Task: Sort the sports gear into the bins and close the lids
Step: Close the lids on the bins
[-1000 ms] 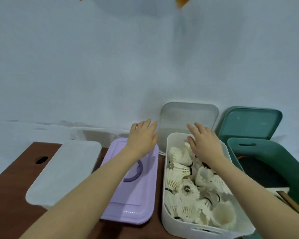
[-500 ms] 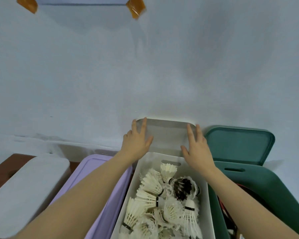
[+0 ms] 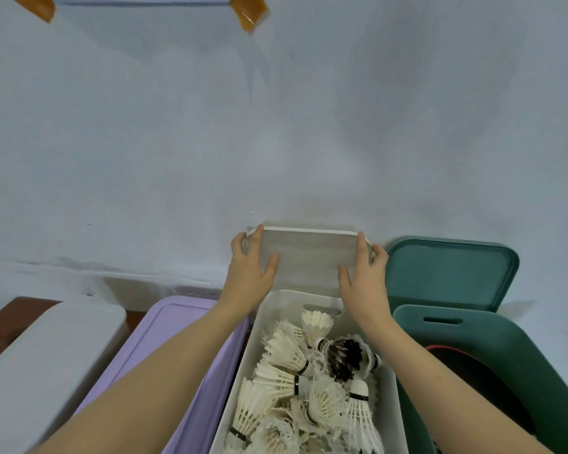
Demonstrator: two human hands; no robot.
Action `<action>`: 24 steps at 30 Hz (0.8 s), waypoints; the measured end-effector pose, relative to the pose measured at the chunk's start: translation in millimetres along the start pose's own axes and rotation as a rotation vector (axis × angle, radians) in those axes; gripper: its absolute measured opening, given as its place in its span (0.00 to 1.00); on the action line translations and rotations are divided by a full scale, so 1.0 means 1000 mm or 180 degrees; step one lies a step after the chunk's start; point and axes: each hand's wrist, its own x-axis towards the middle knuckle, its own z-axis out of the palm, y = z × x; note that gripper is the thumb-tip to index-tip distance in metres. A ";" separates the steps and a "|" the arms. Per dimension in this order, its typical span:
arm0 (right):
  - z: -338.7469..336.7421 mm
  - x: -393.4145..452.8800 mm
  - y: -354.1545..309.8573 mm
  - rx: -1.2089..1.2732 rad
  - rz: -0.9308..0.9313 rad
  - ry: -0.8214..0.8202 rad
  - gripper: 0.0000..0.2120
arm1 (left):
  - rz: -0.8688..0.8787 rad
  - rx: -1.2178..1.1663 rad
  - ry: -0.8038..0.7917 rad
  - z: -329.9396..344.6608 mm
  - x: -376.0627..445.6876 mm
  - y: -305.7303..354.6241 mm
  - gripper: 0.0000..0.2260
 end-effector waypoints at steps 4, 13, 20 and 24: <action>-0.017 0.000 -0.014 0.0092 -0.0184 0.0236 0.31 | 0.0259 -0.0234 0.0348 -0.018 -0.006 0.011 0.23; -0.071 -0.024 -0.064 0.0317 -0.0504 0.0665 0.29 | 0.0615 -0.0356 0.0736 -0.080 -0.027 0.061 0.20; -0.106 -0.081 -0.067 -0.0062 -0.0599 0.0806 0.23 | 0.0818 -0.0404 0.0681 -0.097 -0.083 0.075 0.18; -0.110 -0.126 -0.051 -0.0386 -0.0547 0.0708 0.24 | 0.0667 -0.0246 0.0352 -0.091 -0.119 0.062 0.21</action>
